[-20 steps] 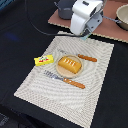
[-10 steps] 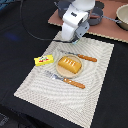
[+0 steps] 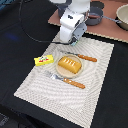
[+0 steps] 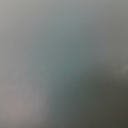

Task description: Interact with the objects in diverse but meaningful ways.

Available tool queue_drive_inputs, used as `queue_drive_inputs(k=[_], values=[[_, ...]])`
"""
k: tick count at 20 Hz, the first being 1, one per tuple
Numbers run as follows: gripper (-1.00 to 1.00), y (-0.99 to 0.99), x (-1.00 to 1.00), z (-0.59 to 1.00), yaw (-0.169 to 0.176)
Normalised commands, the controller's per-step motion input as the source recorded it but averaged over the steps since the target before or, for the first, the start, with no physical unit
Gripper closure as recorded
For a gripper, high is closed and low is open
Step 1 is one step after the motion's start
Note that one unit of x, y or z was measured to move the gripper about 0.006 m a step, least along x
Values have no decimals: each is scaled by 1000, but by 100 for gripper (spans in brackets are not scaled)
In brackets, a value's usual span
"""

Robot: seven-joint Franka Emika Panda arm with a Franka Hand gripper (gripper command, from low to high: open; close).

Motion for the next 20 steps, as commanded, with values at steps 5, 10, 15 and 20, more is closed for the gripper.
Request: queue_drive_inputs(k=[5, 10, 15, 20], values=[[-100, 140, -7, 358, 0], [-100, -57, -502, 305, 5], [-100, -239, -864, 250, 1], [-100, -361, -831, 154, 0]])
